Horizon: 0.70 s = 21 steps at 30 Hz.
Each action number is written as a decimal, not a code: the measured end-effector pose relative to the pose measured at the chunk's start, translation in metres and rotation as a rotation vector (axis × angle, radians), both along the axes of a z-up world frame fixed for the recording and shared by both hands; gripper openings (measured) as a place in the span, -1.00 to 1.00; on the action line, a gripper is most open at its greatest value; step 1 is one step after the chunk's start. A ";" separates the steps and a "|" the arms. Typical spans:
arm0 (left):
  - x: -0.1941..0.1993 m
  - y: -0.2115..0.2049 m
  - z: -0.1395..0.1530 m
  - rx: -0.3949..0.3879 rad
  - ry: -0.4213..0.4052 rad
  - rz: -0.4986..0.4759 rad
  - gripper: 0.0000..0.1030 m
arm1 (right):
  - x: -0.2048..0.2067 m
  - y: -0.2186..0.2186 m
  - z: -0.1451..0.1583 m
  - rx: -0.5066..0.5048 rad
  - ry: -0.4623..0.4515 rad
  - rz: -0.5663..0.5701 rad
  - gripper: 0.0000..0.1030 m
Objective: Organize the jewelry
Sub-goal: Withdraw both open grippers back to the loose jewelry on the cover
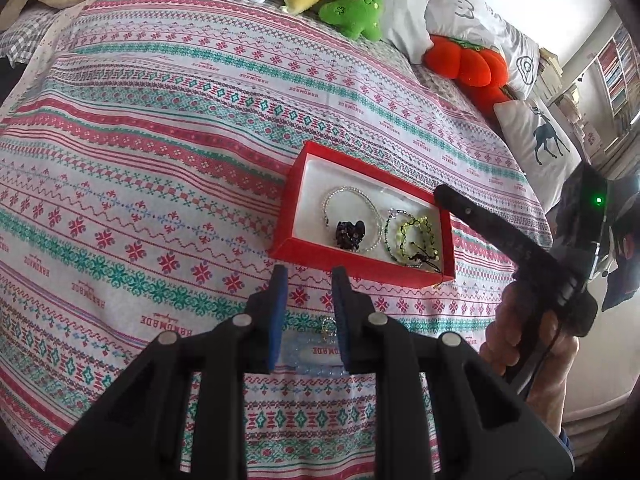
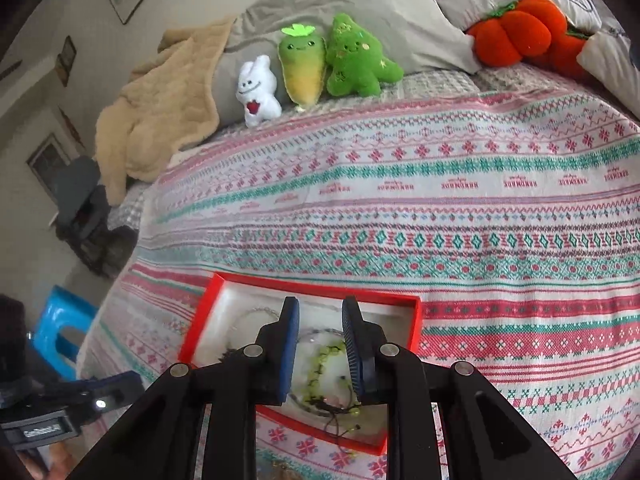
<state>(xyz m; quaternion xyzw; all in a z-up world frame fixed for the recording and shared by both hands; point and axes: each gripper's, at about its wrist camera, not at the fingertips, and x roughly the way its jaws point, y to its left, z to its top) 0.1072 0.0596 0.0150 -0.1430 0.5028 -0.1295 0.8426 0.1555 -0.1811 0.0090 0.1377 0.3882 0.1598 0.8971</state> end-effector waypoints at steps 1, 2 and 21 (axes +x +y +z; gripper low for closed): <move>0.000 0.000 0.000 -0.004 -0.001 -0.001 -0.56 | -0.002 0.000 0.004 0.002 0.009 0.006 -0.51; 0.000 0.000 0.001 -0.005 0.000 0.000 -0.56 | -0.002 0.001 0.005 -0.007 0.045 0.009 -0.51; -0.014 -0.001 0.004 0.017 -0.002 -0.014 -0.56 | 0.002 0.000 -0.021 0.011 0.143 -0.015 -0.51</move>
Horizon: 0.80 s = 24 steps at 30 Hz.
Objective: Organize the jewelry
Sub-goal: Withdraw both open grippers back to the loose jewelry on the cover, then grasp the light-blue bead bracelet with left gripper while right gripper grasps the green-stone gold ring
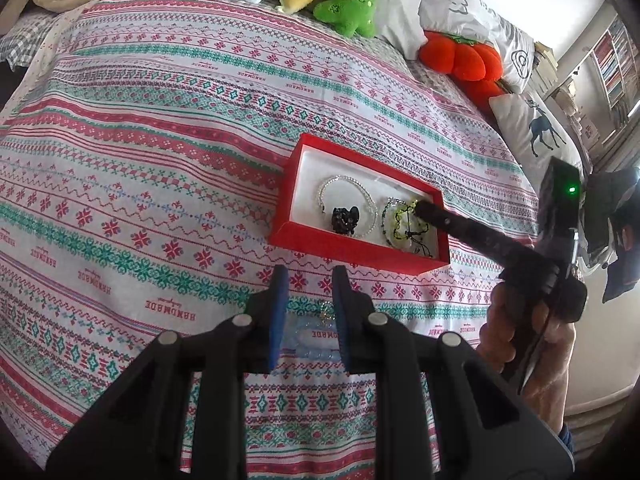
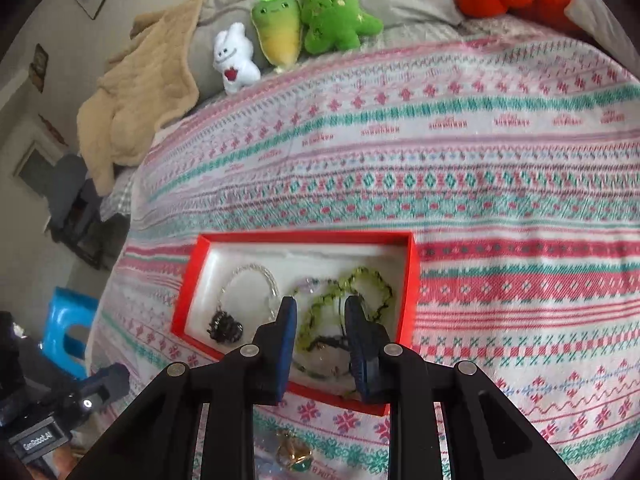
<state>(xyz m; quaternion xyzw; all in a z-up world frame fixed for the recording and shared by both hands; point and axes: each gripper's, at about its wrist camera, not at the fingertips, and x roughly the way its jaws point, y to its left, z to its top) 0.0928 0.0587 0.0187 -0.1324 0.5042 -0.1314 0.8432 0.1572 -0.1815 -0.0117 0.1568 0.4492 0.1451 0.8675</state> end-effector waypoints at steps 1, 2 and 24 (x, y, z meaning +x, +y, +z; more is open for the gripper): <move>0.000 -0.001 -0.001 0.005 0.003 0.000 -0.56 | -0.004 -0.001 0.006 0.004 -0.026 0.001 -0.51; 0.000 -0.002 -0.002 0.008 0.007 -0.003 -0.56 | -0.009 -0.002 0.012 0.008 -0.044 0.000 -0.49; 0.003 -0.027 -0.081 0.044 0.252 0.018 -0.67 | -0.070 0.027 -0.011 -0.119 0.127 0.198 -0.50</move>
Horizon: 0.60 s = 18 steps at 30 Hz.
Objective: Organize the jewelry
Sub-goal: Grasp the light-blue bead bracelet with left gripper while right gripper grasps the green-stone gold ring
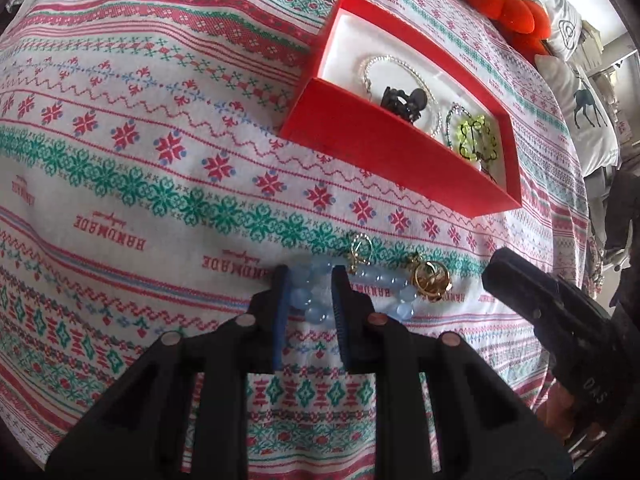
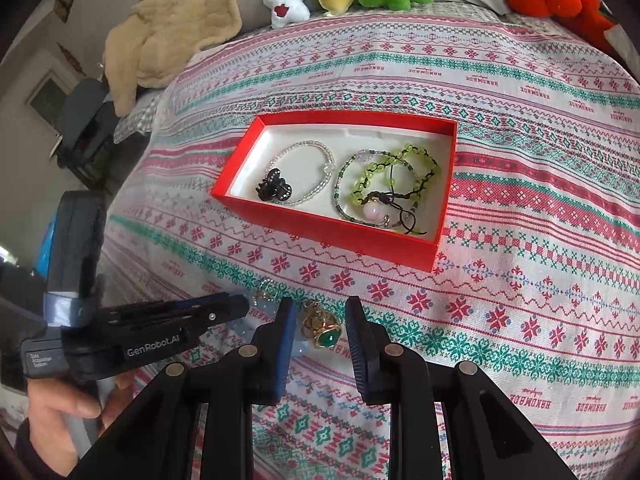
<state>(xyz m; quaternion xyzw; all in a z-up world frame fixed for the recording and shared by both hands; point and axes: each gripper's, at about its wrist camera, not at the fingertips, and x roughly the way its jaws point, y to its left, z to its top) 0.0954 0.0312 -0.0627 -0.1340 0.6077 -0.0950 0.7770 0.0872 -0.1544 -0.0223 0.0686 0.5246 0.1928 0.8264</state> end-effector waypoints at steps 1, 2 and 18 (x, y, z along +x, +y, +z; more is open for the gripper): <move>0.000 -0.003 -0.001 0.020 -0.004 -0.003 -0.75 | 0.001 0.002 -0.001 -0.002 0.004 0.002 -0.50; 0.000 -0.006 -0.001 0.036 -0.008 -0.009 -0.74 | 0.001 0.002 -0.003 -0.006 0.007 0.001 -0.50; -0.028 -0.004 0.059 -0.042 -0.126 -0.082 -0.75 | 0.008 0.004 -0.037 0.006 0.150 -0.024 -0.50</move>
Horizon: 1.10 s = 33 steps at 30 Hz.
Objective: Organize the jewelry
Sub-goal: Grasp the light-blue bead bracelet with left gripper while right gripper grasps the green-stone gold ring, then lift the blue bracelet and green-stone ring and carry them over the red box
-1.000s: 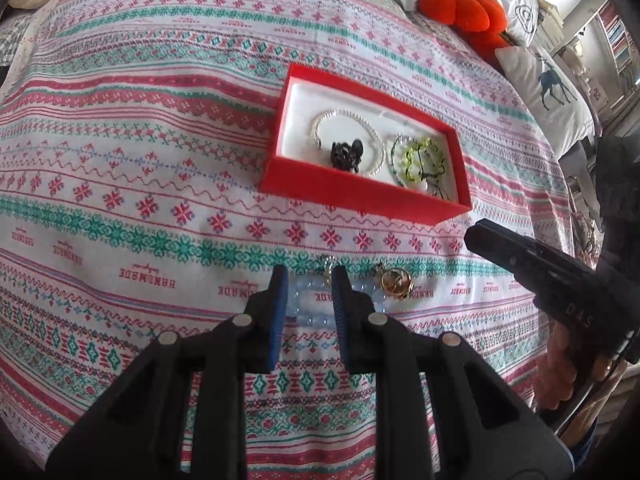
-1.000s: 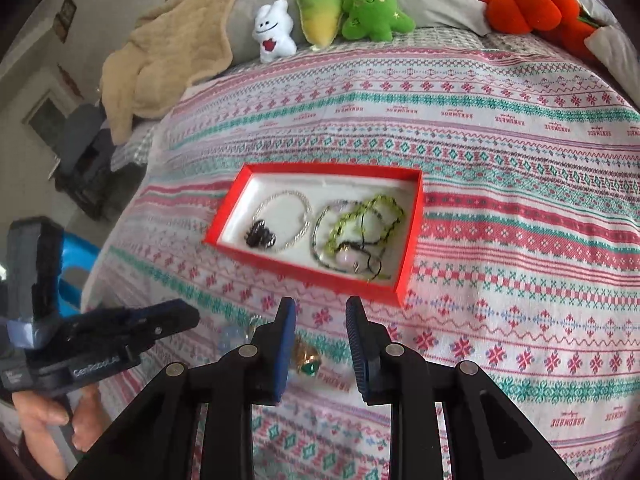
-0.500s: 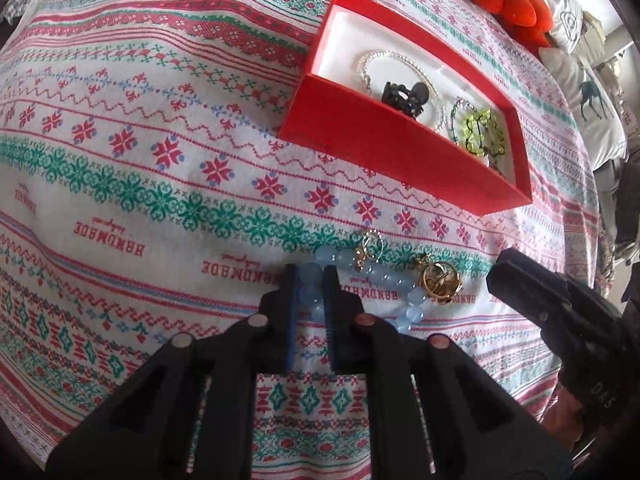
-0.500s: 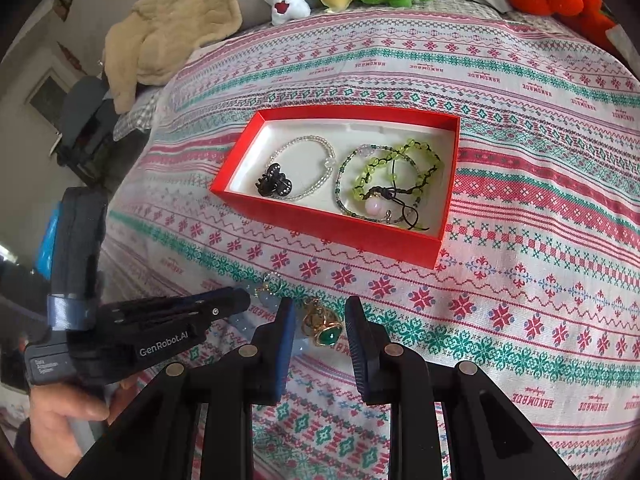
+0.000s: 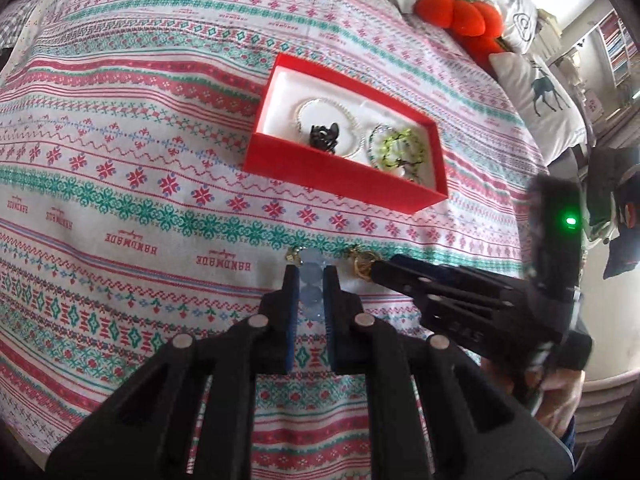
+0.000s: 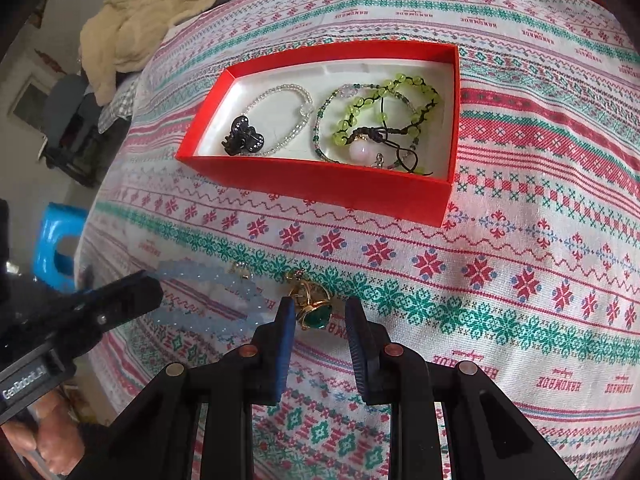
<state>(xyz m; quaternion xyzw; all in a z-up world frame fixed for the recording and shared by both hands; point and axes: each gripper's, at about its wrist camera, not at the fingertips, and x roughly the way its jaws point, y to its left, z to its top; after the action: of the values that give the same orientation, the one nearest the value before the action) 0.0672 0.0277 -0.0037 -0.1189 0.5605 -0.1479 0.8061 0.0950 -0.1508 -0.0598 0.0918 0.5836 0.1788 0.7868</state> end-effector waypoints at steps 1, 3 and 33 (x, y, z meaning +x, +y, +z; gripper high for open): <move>-0.001 0.002 0.002 -0.001 -0.008 0.000 -0.75 | 0.000 0.001 -0.002 0.009 0.009 -0.004 -0.50; -0.003 0.003 0.004 0.001 -0.017 0.001 -0.75 | 0.000 0.003 -0.002 0.022 0.005 -0.014 -0.69; -0.004 0.007 0.013 -0.020 -0.026 -0.012 -0.75 | 0.001 -0.006 0.004 -0.054 -0.030 0.020 -0.40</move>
<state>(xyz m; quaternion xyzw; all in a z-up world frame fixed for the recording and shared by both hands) 0.0628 0.0345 0.0089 -0.1216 0.5491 -0.1600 0.8112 0.0965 -0.1566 -0.0553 0.0622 0.5774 0.1722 0.7957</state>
